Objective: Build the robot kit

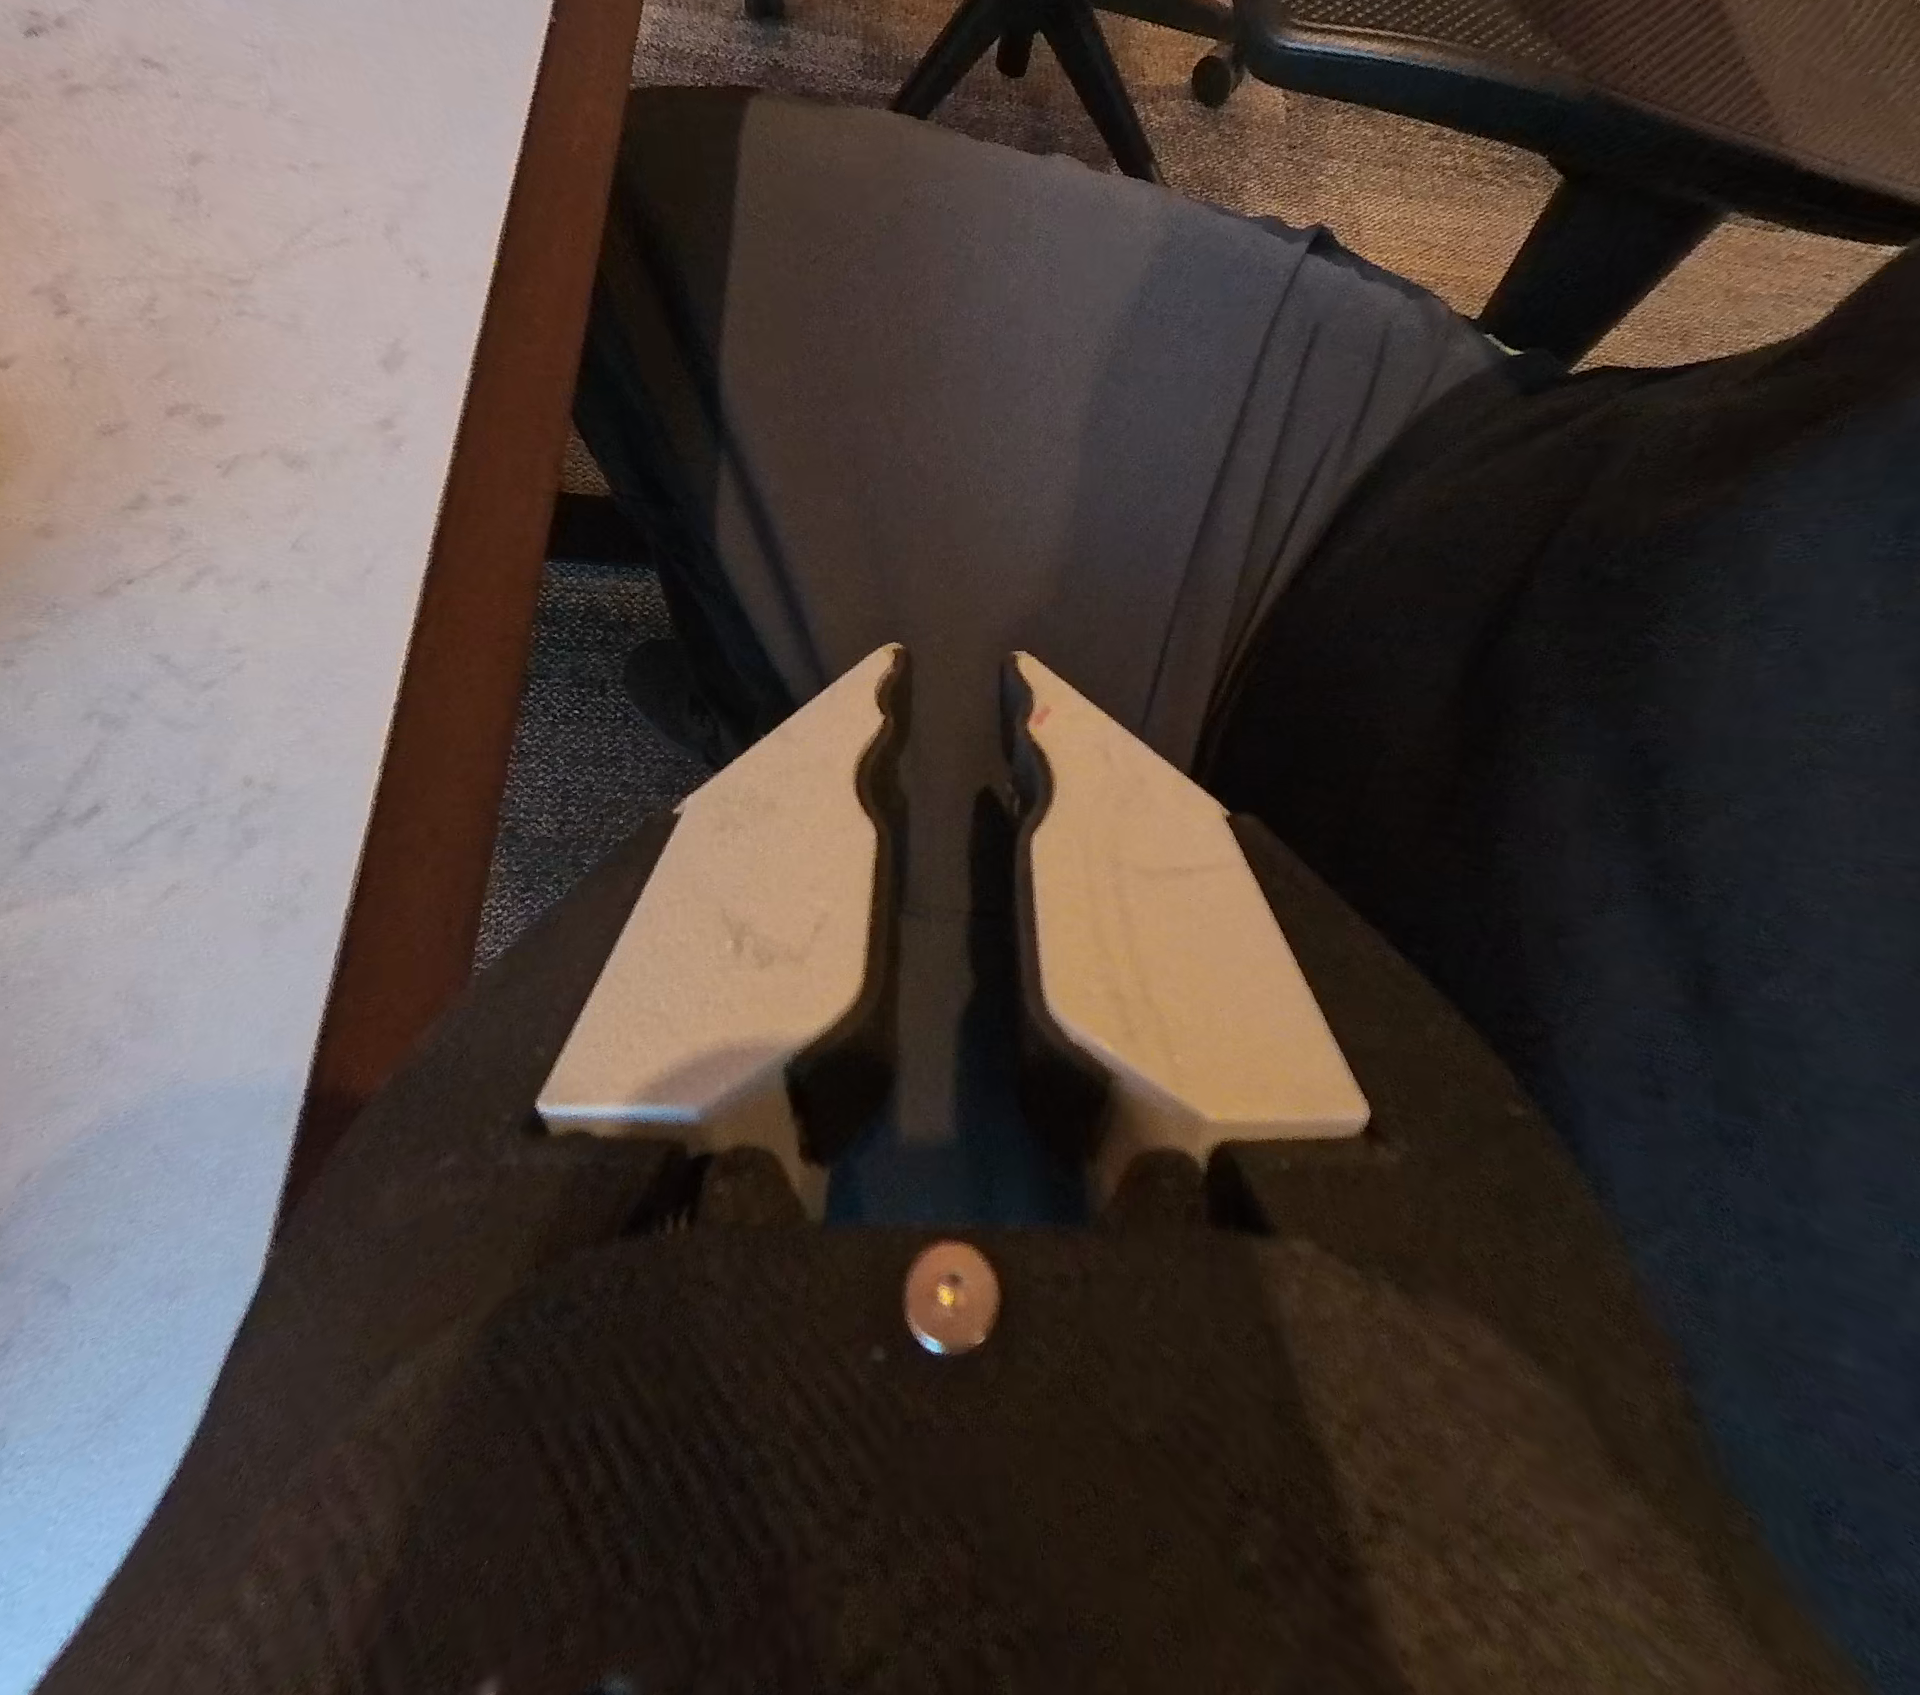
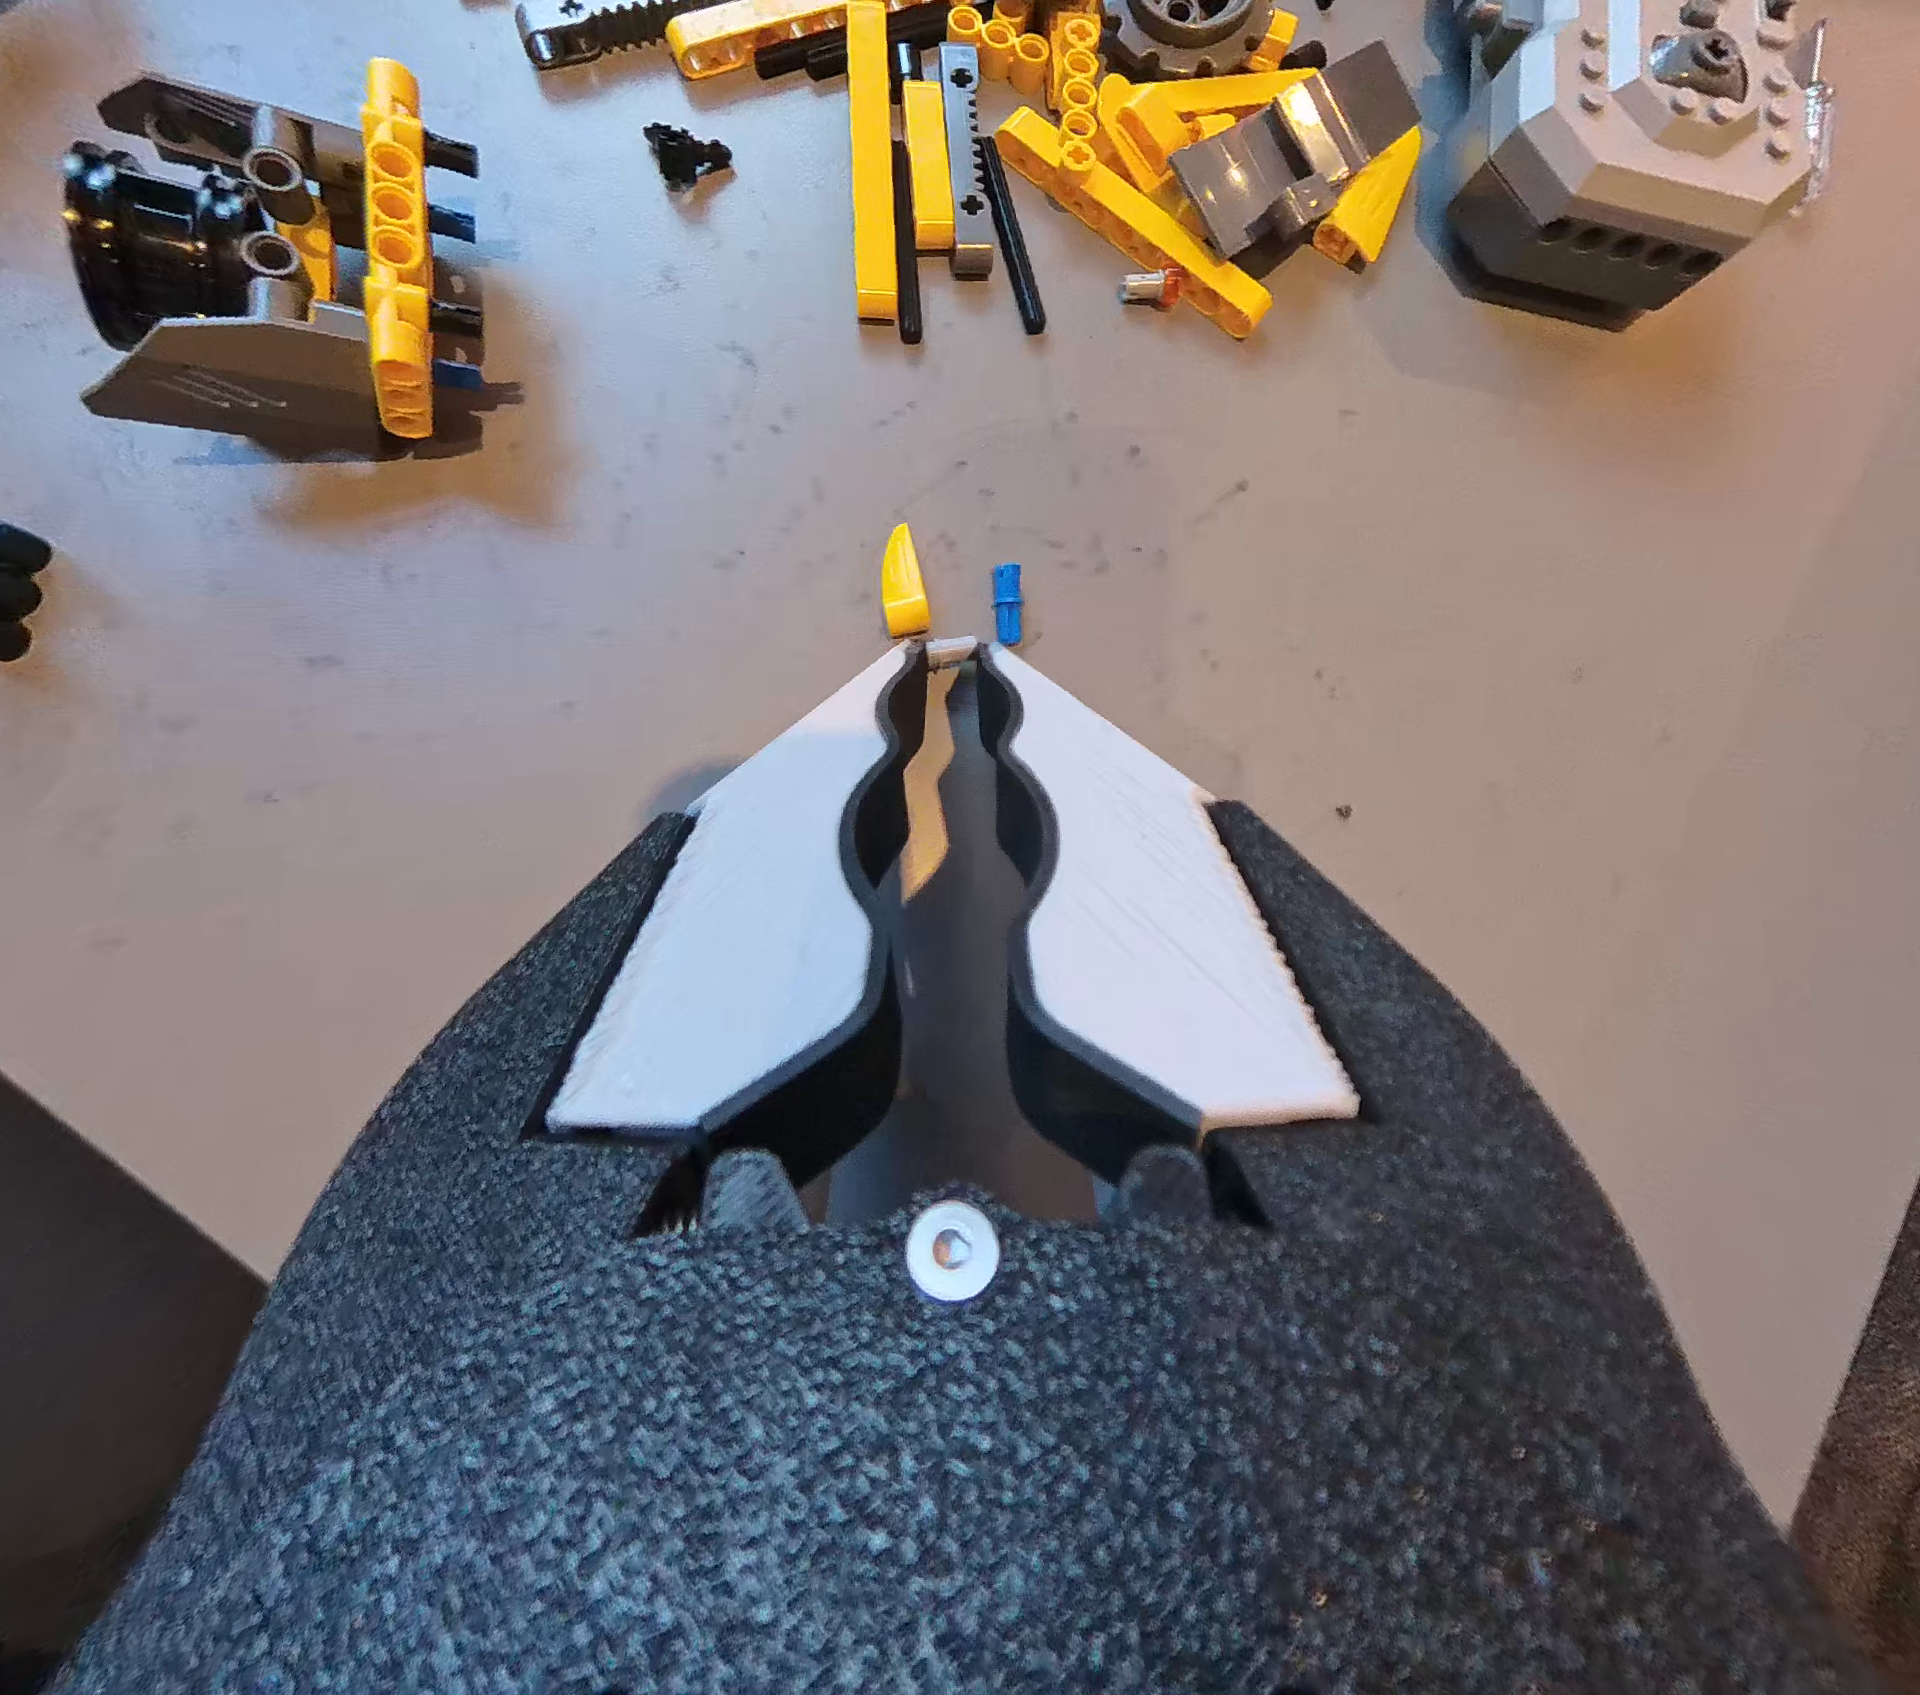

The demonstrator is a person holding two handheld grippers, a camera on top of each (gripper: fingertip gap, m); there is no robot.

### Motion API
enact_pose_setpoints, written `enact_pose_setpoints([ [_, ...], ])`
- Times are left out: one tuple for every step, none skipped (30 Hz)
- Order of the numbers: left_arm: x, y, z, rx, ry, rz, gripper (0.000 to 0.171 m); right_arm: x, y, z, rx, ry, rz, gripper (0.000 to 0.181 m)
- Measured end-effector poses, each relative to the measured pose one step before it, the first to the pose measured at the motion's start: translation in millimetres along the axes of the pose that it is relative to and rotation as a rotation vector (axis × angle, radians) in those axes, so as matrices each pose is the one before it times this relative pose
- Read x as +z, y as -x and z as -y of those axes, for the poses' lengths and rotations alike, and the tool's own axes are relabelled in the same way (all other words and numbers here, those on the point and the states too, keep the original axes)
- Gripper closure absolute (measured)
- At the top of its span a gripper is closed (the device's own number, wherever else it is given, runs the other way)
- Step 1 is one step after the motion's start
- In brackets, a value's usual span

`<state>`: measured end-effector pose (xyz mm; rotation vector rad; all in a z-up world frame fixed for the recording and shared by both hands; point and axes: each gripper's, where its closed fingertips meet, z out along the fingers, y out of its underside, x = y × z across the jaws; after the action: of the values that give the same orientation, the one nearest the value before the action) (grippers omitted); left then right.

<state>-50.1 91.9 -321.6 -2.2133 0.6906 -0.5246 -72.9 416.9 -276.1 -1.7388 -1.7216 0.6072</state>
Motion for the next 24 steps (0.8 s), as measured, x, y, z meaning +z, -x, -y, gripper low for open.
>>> enact_pose_setpoints([
  [0.04,-0.1,-0.03,0.0012,0.00025,0.0002,0.156,-1.41,1.51,0.18,-0.0059,-0.0009,0.0005,0.173],
  [0.02,-0.15,0.09,0.0008,0.00037,-0.0002,0.156,-1.59,2.78,-0.08,-0.0053,-0.0009,0.0064,0.173],
  [-0.04,-0.06,-0.1,0.0009,0.00054,0.0002,0.156,-1.71,4.79,-0.11,-0.0056,-0.0009,0.0166,0.173],
  [0.01,0.12,-0.06,0.0008,0.00068,0.001,0.156,-1.91,7.29,-0.05,-0.0094,-0.0024,0.0262,0.173],
  [-0.01,0.15,-0.03,0.0002,0.00019,0.001,0.156,-1.77,9.59,0.0,-0.0152,-0.0033,0.0336,0.173],
  [0.07,0.04,0.09,-0.0005,-0.00021,0.0001,0.156,-1.07,11.25,-0.35,-0.021,0.0001,0.0371,0.173],
  [0.18,-0.1,0.04,-0.0006,-0.00015,-0.0005,0.156,-0.32,12.07,-0.89,-0.0266,0.006,0.0366,0.173],
  [0.21,-0.18,0.01,-0.0001,0.00028,-0.0007,0.156,0.66,11.49,-1.25,-0.032,0.0107,0.0293,0.173],
  [0.37,-0.48,-0.11,0.0003,0.00128,-0.0015,0.156,1.13,9.36,-0.56,-0.0342,0.0106,0.0146,0.173],
  [0.41,-0.51,-0.26,0.0014,0.00159,-0.0014,0.156,0.64,5.47,0.78,-0.034,0.0047,-0.0056,0.173],
  [0.35,-0.54,-0.08,0.0025,0.00143,-0.0004,0.156,0.02,4.07,1.06,-0.0267,0.0047,-0.0038,0.173],
  [0.3,-0.48,0.02,0.0029,0.00126,0.0,0.156,-0.29,3.36,0.53,-0.0164,0.007,0.0026,0.173],
  [0.36,-0.34,-0.03,0.0024,0.00132,0.0001,0.156,-0.22,1.01,0.07,-0.0102,0.0065,-0.0034,0.172],
  [0.18,-0.17,-0.02,0.0019,0.00131,0.0006,0.156,-0.5,-0.09,-0.39,-0.0055,0.005,-0.004,0.172],
  [0.19,0.09,-0.25,0.0013,0.00142,0.0014,0.156,-0.6,-0.47,-0.67,0.0004,0.0043,-0.0024,0.171],
  [0.08,0.26,-0.32,0.0006,0.00147,0.0019,0.156,-0.72,-1.13,-0.72,0.005,0.0034,-0.0054,0.169],
  [-0.1,0.45,-0.26,0.0,0.00083,0.002,0.156,-0.69,-1.13,-0.8,0.0073,0.0021,-0.0056,0.168],
  [-0.19,0.52,-0.16,-0.0006,0.00041,0.0023,0.156,-0.68,-0.79,-0.82,0.0077,0.0005,-0.0046,0.167],
  [-0.26,0.45,-0.01,-0.0012,-0.00034,0.0017,0.156,-0.66,-0.64,-0.85,0.0072,-0.0004,-0.005,0.166],
  [-0.21,0.38,-0.04,-0.0018,-0.00091,0.0009,0.156,-0.69,-0.37,-0.96,0.0073,-0.0005,-0.0056,0.166],
  [-0.2,0.22,-0.1,-0.0015,-0.00022,0.0002,0.156,-0.88,-1.06,-1.09,0.0098,0.0,-0.0103,0.166],
  [-0.15,0.07,-0.18,-0.0004,0.00062,0.0006,0.156,-0.96,-1.78,-1.27,0.0156,0.0009,-0.0169,0.167],
  [-0.15,0.05,-0.2,0.0008,0.00058,0.0009,0.156,-0.9,-1.75,-1.44,0.02,0.0014,-0.0174,0.171],
  [-0.08,-0.21,0.0,0.001,0.00019,0.0001,0.156,-1.05,0.14,-0.65,0.0196,-0.0042,-0.0092,0.171],
])
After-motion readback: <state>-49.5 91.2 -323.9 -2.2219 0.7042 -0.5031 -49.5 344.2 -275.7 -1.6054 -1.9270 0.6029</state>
